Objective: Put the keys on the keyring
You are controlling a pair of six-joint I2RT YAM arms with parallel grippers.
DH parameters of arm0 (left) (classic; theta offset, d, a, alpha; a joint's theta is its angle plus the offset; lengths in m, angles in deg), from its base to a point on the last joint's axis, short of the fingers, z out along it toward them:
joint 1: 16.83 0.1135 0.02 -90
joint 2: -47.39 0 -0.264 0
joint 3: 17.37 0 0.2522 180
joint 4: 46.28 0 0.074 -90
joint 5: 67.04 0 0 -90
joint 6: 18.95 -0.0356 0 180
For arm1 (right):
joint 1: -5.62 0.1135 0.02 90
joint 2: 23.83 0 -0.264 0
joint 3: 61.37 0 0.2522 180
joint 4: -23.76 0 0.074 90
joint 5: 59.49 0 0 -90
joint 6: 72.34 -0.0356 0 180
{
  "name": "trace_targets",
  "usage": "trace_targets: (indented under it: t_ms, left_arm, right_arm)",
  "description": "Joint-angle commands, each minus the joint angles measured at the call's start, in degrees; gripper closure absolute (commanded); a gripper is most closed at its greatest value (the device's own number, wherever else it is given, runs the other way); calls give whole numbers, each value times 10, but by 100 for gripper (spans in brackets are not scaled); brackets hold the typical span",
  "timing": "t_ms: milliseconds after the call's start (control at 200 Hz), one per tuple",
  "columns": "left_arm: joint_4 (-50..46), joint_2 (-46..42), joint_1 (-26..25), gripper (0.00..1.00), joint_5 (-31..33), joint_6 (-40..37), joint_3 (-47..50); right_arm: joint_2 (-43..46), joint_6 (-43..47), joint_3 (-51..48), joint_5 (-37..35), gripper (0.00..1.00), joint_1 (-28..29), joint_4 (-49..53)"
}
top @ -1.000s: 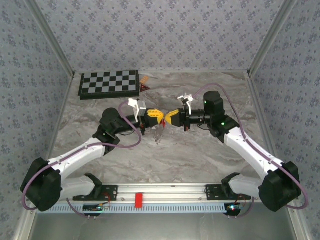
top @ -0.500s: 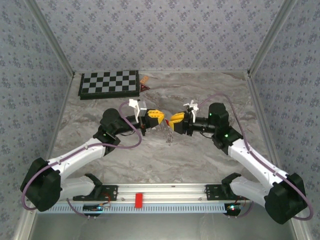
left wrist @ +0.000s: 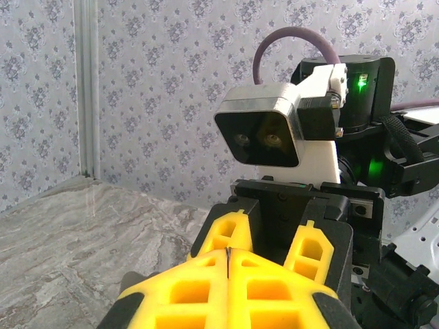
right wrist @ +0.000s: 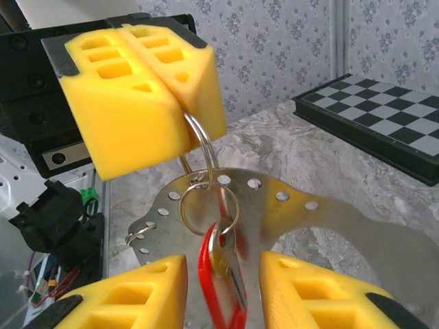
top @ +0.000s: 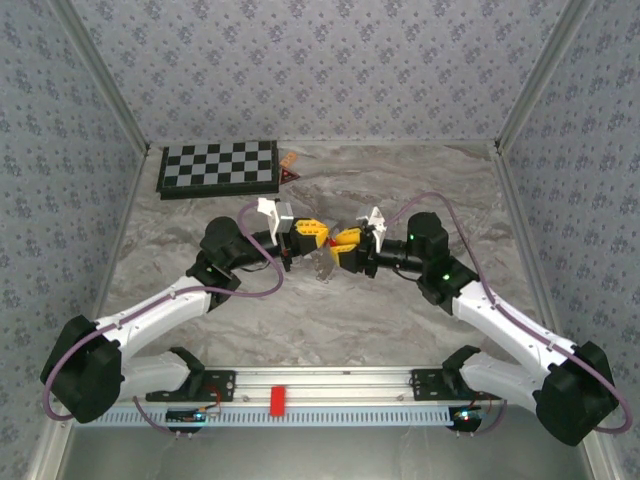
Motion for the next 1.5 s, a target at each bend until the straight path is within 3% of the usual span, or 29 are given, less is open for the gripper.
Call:
trace_targets:
  t_ms: [0, 320, 1494]
  left_arm:
    - [36, -18, -3, 100, 4, 11, -8]
    - [35, -19, -2, 100, 4, 10, -7]
    - [-22, 5, -3, 100, -22, -20, -5]
  right_arm:
    - [-5, 10, -6, -19, 71, 6, -33]
    - [-8, 11, -15, -25, 100, 9, -58]
    - [34, 45, 17, -36, 100, -3, 8]
